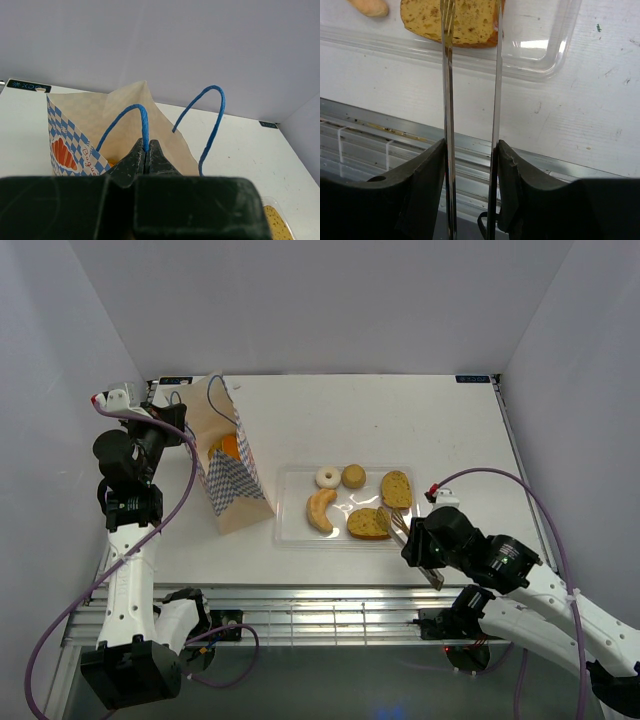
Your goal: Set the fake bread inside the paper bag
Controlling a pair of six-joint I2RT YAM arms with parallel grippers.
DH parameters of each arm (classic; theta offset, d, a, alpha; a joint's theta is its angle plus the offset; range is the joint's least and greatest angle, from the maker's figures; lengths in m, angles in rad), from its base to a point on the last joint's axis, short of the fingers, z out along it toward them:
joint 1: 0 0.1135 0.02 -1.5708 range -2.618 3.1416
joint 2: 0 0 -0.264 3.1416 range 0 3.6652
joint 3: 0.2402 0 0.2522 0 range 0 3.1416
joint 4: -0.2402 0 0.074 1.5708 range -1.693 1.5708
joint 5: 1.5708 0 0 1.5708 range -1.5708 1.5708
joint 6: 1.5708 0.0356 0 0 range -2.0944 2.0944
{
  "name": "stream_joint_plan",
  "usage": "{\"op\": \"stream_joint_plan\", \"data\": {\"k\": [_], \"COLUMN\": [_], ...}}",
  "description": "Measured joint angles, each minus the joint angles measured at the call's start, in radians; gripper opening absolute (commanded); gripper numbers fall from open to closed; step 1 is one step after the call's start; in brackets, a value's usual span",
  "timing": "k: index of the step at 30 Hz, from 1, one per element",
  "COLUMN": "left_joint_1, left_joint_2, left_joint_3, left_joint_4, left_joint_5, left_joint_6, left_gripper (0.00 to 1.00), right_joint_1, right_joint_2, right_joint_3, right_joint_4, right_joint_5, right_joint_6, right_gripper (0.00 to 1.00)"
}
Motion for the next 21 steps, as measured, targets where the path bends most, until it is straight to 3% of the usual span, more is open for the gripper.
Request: {"op": "stream_joint_plan", "data": {"k": [21], "left_joint_1": [-0.001], "left_joint_2": [0.006], "left_joint_3": [0.0], "left_joint_4": [0.0], "left_joint_5": [0.0], "left_joint_6": [-0.007], "left_gripper": [0.0], "right_joint_1": [0.0], "right_joint_2": [0.002], "right_joint_3": [-0.043], "right_joint_4": [-0.034], "right_joint_5": [0.018], "right_joint_6": [0.048], "right_gripper": [0.47]}}
